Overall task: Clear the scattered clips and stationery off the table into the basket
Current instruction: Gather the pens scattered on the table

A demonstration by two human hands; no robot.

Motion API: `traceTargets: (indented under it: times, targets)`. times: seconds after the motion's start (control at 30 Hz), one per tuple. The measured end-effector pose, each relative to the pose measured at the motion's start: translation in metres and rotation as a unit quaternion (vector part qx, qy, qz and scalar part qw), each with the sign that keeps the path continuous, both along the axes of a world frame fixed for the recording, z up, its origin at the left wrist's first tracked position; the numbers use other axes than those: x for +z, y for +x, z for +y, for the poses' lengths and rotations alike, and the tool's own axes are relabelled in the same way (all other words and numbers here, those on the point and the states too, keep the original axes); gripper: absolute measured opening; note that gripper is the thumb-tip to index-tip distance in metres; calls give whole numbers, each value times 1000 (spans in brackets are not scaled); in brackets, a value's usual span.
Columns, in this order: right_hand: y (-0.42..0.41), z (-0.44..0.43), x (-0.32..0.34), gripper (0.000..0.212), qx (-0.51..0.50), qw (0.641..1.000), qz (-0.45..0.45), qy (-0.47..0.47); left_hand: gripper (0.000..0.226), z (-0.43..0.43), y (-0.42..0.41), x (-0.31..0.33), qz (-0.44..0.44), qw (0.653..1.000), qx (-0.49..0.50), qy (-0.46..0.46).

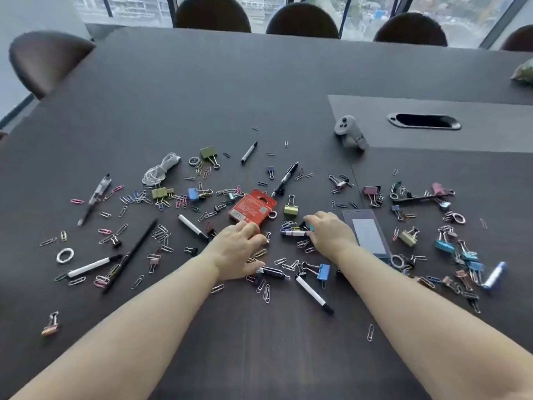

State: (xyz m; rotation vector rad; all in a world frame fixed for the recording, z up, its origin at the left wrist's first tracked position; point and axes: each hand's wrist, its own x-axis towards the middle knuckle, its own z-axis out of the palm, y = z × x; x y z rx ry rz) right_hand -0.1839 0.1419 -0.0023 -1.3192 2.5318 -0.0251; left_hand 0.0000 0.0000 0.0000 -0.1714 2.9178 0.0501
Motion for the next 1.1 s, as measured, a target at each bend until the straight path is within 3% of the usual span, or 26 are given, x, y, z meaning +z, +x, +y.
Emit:
traceTargets:
  times: [0.07,0.2,0.5,0.7,0.83,0.93,1.1]
  targets:
    - [1,3,-9,35,-12,1000,5,-5,52,-1,4,-16,37,999,-23,26]
    - [4,8,-26,25,-17,997,44,-54,38,-2,9,-46,145,988,-60,-10]
    - [-3,25,-10,7,-37,977,65,-198,11,1,-12,-40,322,943,-80,1]
    - [-19,95,-3,13,-128,970,101,-183,45,49,-23,-28,248,960,-124,30]
    - [-2,145,-7,19,-140,970,108,-164,29,87,-23,-31,222,966,-124,54]
    - [11,160,-13,21,-146,977,78,-135,31,100,-22,-38,184,974,-108,73]
    - [30,159,-25,20,-147,977,68,-136,27,107,-20,-54,209,974,-65,62]
